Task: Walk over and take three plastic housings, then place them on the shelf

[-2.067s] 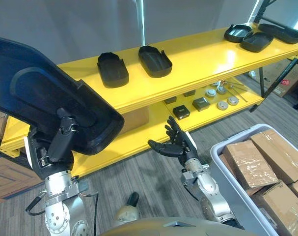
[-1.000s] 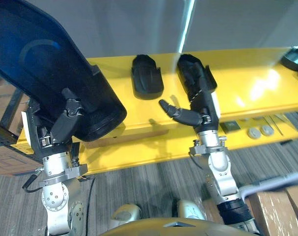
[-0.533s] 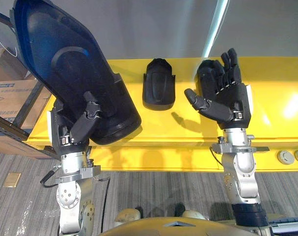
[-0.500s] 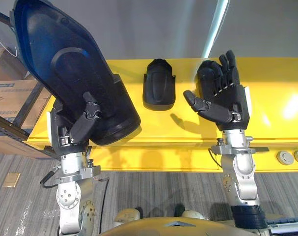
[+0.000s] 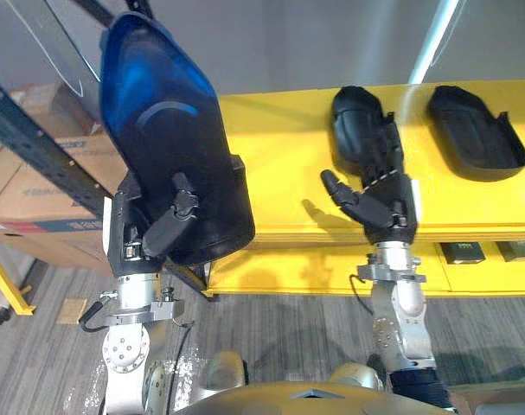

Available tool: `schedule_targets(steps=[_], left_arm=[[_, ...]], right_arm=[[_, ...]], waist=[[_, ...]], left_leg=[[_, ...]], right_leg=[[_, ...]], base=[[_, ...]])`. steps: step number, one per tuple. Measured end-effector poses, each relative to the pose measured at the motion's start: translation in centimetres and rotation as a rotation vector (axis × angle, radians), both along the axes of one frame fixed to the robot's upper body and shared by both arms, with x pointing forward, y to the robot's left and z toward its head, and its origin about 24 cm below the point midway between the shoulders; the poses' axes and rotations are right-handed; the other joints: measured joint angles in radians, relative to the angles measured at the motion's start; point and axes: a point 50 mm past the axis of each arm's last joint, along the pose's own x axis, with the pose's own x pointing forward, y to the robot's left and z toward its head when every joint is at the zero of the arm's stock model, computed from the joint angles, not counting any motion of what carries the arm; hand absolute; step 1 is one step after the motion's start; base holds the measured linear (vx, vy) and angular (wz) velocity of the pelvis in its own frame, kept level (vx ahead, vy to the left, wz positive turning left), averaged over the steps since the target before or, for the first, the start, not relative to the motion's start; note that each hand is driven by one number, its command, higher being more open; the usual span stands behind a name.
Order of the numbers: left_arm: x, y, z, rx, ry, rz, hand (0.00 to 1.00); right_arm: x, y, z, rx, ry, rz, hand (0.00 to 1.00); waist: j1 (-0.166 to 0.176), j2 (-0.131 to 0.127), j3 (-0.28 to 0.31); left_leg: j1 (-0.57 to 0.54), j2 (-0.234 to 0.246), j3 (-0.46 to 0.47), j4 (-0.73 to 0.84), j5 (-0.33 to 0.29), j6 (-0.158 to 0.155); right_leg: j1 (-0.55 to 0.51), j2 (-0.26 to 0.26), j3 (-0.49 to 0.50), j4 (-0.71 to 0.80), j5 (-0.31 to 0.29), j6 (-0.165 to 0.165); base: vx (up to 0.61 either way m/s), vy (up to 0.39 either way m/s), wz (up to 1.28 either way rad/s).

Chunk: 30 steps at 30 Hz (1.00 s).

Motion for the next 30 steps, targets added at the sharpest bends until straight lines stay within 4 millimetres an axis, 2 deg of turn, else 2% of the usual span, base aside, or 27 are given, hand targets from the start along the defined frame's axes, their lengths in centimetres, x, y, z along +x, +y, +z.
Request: schedule_targets(steps=[1,2,3,4,5,6,8,9,10,11,15,18,20,22,26,28,30], left_arm=[[0.0,0.4,-0.1,0.012,0.014,0.006,0.0],[0.0,0.6,0.0,0.02,0.014,0.011,0.0],[0.3,0.9,0.4,0.031,-0.001,0.007,0.0],[0.9,0.8,1.0,0.037,-0.021,-0.011,0.0],[1.2,0.7,1.2,0.038,-0.027,-0.02,0.0],[1.5,0.4,1.1,0.015,-0.019,-0.033,0.0],[2.2,-0.1,0.8,0.007,0.013,-0.058,0.0],[2.7,-0.6,0.4,0.003,0.038,-0.073,0.0],[3.2,-1.1,0.0,-0.005,0.062,-0.094,0.0],[3.4,-1.4,-0.3,-0.003,0.076,-0.103,0.0],[3.6,-2.6,-1.0,0.039,0.12,-0.131,0.0],[4.2,-2.6,-0.3,0.046,0.092,-0.134,0.0],[5.2,-2.6,0.1,0.044,0.077,-0.14,0.0],[6.8,-2.4,0.6,-0.017,0.062,-0.157,0.0],[8.5,-1.8,1.3,-0.031,0.059,-0.122,0.0],[9.3,-1.3,1.4,-0.016,0.081,-0.087,0.0],[9.9,-1.0,1.5,-0.014,0.097,-0.07,0.0]], right_arm=[[0.0,0.6,0.0,-0.001,-0.003,0.014,1.0],[0.0,0.8,0.1,-0.002,-0.005,0.024,1.0],[0.0,0.9,0.3,-0.02,-0.015,0.026,1.0],[-0.1,0.8,0.5,-0.035,-0.026,0.019,1.0],[-0.1,0.7,0.6,-0.036,-0.03,0.016,1.0],[-0.1,0.3,0.8,-0.038,-0.035,0.004,1.0],[-0.1,-0.3,1.0,-0.048,-0.038,-0.009,1.0],[0.1,-0.6,1.1,-0.071,-0.038,-0.001,1.0],[0.1,-1.2,1.1,-0.103,-0.035,0.004,1.0],[0.2,-1.4,1.1,-0.118,-0.03,0.005,1.0],[0.0,-2.8,2.5,-0.172,-0.077,-0.019,1.0],[-0.4,-3.7,4.0,-0.197,-0.142,-0.051,1.0],[-0.4,-4.0,4.2,-0.212,-0.147,-0.06,1.0],[-0.4,-4.3,4.3,-0.221,-0.146,-0.069,1.0],[-0.5,-4.6,4.7,-0.23,-0.163,-0.071,1.0],[-0.6,-5.1,5.1,-0.246,-0.184,-0.075,1.0],[-0.8,-5.4,5.6,-0.266,-0.206,-0.063,1.0]], waist=[[-0.001,-0.008,-0.006],[-0.003,-0.004,-0.006],[-0.011,-0.005,-0.01],[-0.018,-0.019,-0.018],[-0.019,-0.024,-0.021],[-0.022,-0.039,-0.03],[-0.025,-0.036,-0.028],[-0.037,-0.03,-0.025],[-0.056,-0.02,-0.019],[-0.061,-0.019,-0.018],[-0.079,-0.008,-0.01],[-0.081,0.002,-0.002],[-0.083,0.005,-0.001],[-0.099,0.003,0.001],[-0.109,0.003,0.007],[-0.13,0.005,0.016],[-0.133,0.006,0.025]], left_leg=[[0.031,-0.006,0.014,-0.051,0.024,0.019],[0.043,-0.008,0.018,-0.075,0.035,0.024],[0.048,-0.017,0.012,-0.117,0.06,0.029],[0.044,-0.033,0.007,-0.16,0.089,0.033],[0.044,-0.043,0.004,-0.177,0.102,0.034],[0.042,-0.059,0.0,-0.204,0.123,0.038],[0.03,-0.076,-0.003,-0.213,0.137,0.042],[0.016,-0.077,-0.014,-0.204,0.14,0.039],[0.001,-0.076,-0.031,-0.193,0.143,0.034],[-0.002,-0.072,-0.037,-0.195,0.147,0.03],[-0.019,-0.034,-0.045,-0.219,0.174,0.003],[-0.004,-0.014,-0.027,-0.275,0.209,-0.011],[0.008,-0.012,-0.022,-0.299,0.224,-0.013],[0.029,-0.011,-0.013,-0.328,0.24,-0.016],[0.06,-0.012,0.027,-0.356,0.248,-0.015],[0.071,-0.012,0.034,-0.361,0.248,-0.014],[0.08,-0.014,0.047,-0.373,0.251,-0.015]], right_leg=[[0.0,0.019,-0.048,0.089,-0.08,-0.012],[0.006,0.044,-0.051,0.114,-0.125,0.0],[0.017,0.1,-0.042,0.117,-0.207,0.007],[0.025,0.143,-0.041,0.101,-0.27,0.005],[0.033,0.158,-0.041,0.081,-0.285,0.002],[0.054,0.176,-0.041,0.031,-0.289,-0.013],[0.069,0.174,-0.036,-0.016,-0.289,-0.015],[0.067,0.18,-0.023,-0.019,-0.297,-0.026],[0.065,0.192,-0.017,-0.011,-0.31,-0.046],[0.061,0.197,-0.017,-0.005,-0.317,-0.055],[0.021,0.232,-0.012,0.03,-0.333,-0.062],[-0.012,0.249,0.009,0.058,-0.339,-0.069],[-0.021,0.25,0.012,0.076,-0.341,-0.071],[-0.026,0.251,0.022,0.092,-0.343,-0.075],[-0.041,0.251,0.068,0.111,-0.347,-0.076],[-0.041,0.251,0.076,0.119,-0.351,-0.073],[-0.053,0.25,0.093,0.134,-0.356,-0.069]], base=[[0.0,0.238,-0.5],[0.02,0.199,-0.15],[0.02,0.185,0.08],[0.01,0.14,0.15],[-0.01,0.093,0.21],[-0.03,0.068,0.18],[-0.05,0.005,0.19],[-0.07,-0.036,0.29],[-0.09,-0.043,0.3],[-0.1,-0.081,0.26],[-0.11,-0.118,-0.02],[-0.05,-0.086,-0.14],[-0.03,-0.064,-0.06],[-0.03,-0.033,-0.09],[-0.04,0.005,-0.27],[-0.04,0.005,-0.14],[-0.03,0.001,-0.18]])
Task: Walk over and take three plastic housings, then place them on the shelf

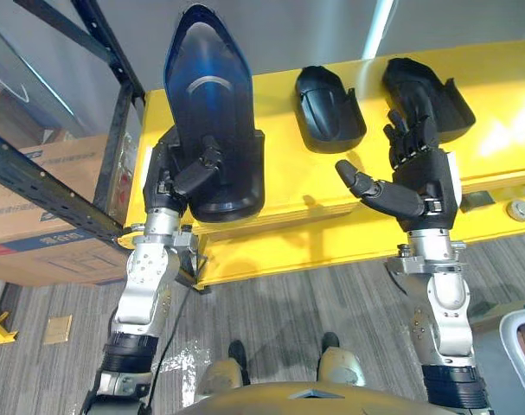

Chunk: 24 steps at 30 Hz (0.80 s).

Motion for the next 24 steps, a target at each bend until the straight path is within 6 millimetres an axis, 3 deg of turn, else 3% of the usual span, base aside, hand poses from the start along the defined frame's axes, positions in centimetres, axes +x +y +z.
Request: schedule_targets(steps=[3,11,20,24], left_arm=[[1.6,0.6,-0.4,-0.014,0.064,0.032,0.0],[4.4,1.5,-0.8,-0.122,0.141,0.092,0.0],[6.5,2.5,2.6,-0.198,0.077,0.123,0.0],[7.0,2.1,3.5,-0.215,0.074,0.096,0.0]], right_arm=[[0.0,-0.3,0.8,-0.046,-0.028,0.089,1.0],[1.2,2.0,2.4,-0.093,-0.08,0.291,1.0],[2.3,3.5,3.0,-0.146,-0.056,0.399,1.0],[2.6,5.5,3.4,-0.179,-0.056,0.5,1.0]], waist=[[-0.017,0.007,0.012],[-0.037,0.016,0.075],[-0.051,0.034,0.161],[-0.05,0.032,0.181]], left_leg=[[-0.003,-0.002,0.005,-0.004,0.007,0.0],[-0.006,-0.009,0.01,-0.032,0.042,-0.005],[-0.047,-0.011,0.0,-0.032,0.069,-0.012],[-0.062,-0.011,-0.014,-0.029,0.076,-0.015]], right_leg=[[-0.021,-0.002,0.009,0.025,-0.006,0.001],[-0.083,-0.01,0.029,0.107,-0.035,0.0],[-0.163,-0.019,0.03,0.201,-0.07,-0.009],[-0.183,-0.024,0.021,0.233,-0.088,-0.009]], base=[[-0.03,-0.007,-0.07],[-0.03,-0.018,-0.02],[-0.03,-0.033,0.04],[-0.02,-0.034,0.1]])
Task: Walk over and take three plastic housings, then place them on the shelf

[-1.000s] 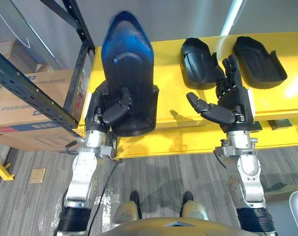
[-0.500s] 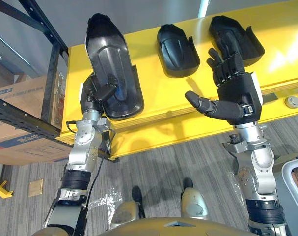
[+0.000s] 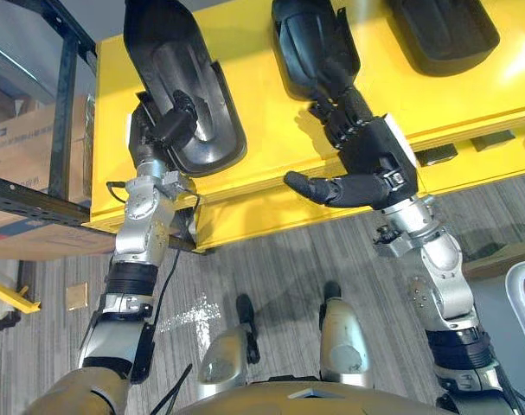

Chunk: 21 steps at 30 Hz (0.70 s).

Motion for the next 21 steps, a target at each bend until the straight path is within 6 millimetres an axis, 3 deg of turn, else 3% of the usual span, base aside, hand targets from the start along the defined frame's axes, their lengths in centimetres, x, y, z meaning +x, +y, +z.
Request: schedule_targets(steps=[1,2,9,21], left_arm=[[0.1,-0.1,0.2,0.001,0.0,-0.005,0.0],[0.3,-0.3,0.7,0.004,-0.005,-0.019,1.0],[1.3,-1.9,2.9,0.078,-0.035,-0.081,1.0],[3.0,-0.7,4.3,0.182,-0.005,0.036,1.0]], right_arm=[[0.0,0.3,0.0,-0.004,0.003,0.015,1.0],[0.0,1.2,-0.2,-0.013,0.014,0.05,1.0],[0.3,2.8,-0.1,0.0,0.043,0.08,1.0],[0.3,3.2,-0.1,0.034,0.05,0.079,1.0]], waist=[[0.002,-0.002,0.007],[0.003,-0.003,0.014],[0.027,-0.018,0.038],[0.019,-0.027,0.044]], left_leg=[[0.0,-0.001,-0.002,0.001,0.0,0.0],[-0.013,-0.002,-0.015,0.011,0.0,0.0],[-0.051,-0.001,-0.04,0.034,0.003,-0.001],[-0.064,-0.002,-0.034,0.052,0.001,0.003]], right_leg=[[0.0,-0.002,-0.001,0.006,-0.003,-0.001],[-0.003,-0.006,-0.013,0.013,-0.008,-0.003],[-0.017,-0.014,-0.038,0.028,-0.014,-0.005],[-0.026,-0.013,-0.026,0.028,-0.008,0.001]], base=[[-0.02,-0.03,0.2],[-0.02,-0.021,0.2],[-0.02,-0.013,0.14],[0.0,0.0,-0.01]])
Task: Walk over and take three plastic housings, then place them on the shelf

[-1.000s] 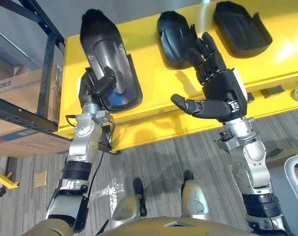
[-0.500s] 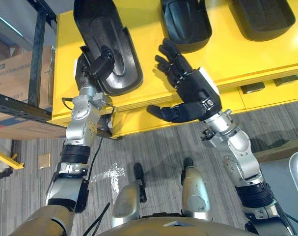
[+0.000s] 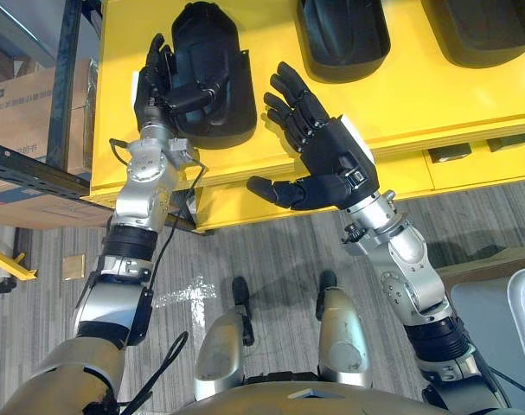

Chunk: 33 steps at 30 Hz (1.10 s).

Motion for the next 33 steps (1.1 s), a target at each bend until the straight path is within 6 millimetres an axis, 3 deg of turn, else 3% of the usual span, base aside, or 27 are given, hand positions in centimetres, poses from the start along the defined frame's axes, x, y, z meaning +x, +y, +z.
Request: schedule_targets(steps=[12,18,24,26,30,33], left_arm=[[0.4,1.6,-0.7,-0.051,0.008,0.166,1.0],[-0.7,1.8,-1.6,-0.01,0.023,0.104,1.0],[-2.9,0.7,0.8,0.009,-0.102,-0.034,1.0],[-4.0,0.6,1.8,0.013,-0.168,-0.059,1.0],[-4.9,1.0,1.9,0.105,-0.187,-0.056,1.0],[-5.3,2.3,2.0,0.2,-0.199,0.048,1.0]], right_arm=[[-0.4,0.7,-1.0,-0.006,0.042,0.031,1.0],[-0.9,0.5,-2.2,-0.003,0.084,0.026,1.0],[-1.2,0.7,-2.7,0.01,0.103,0.016,1.0],[-1.1,0.7,-3.0,0.003,0.107,0.002,1.0],[-1.4,0.4,-3.5,-0.013,0.083,-0.064,1.0],[-1.5,0.2,-3.3,-0.017,0.047,-0.122,1.0]], waist=[[-0.007,-0.005,0.003],[-0.015,-0.004,0.001],[0.011,-0.003,-0.008],[0.019,-0.002,-0.07],[0.031,0.007,-0.155],[0.038,0.02,-0.203]], left_leg=[[0.034,0.006,0.021,-0.006,-0.004,-0.002],[0.093,0.005,0.022,-0.044,-0.004,0.0],[0.145,0.002,0.002,-0.082,0.0,0.0],[0.157,0.002,-0.002,-0.112,0.006,0.0],[0.203,0.004,-0.003,-0.142,0.006,0.0],[0.212,0.006,-0.013,-0.149,0.006,0.0]], right_leg=[[0.017,0.012,0.022,-0.006,0.002,0.003],[0.086,0.015,0.009,-0.052,0.008,0.011],[0.143,0.014,-0.019,-0.079,0.01,0.013],[0.155,0.015,-0.027,-0.102,0.01,0.013],[0.215,0.019,-0.044,-0.15,0.011,0.015],[0.243,0.022,-0.06,-0.178,0.016,0.021]], base=[[0.0,-0.004,-0.05],[0.04,0.013,-0.01],[0.07,0.006,0.09],[0.07,0.006,0.1],[0.1,0.019,0.06],[0.03,0.013,0.11]])
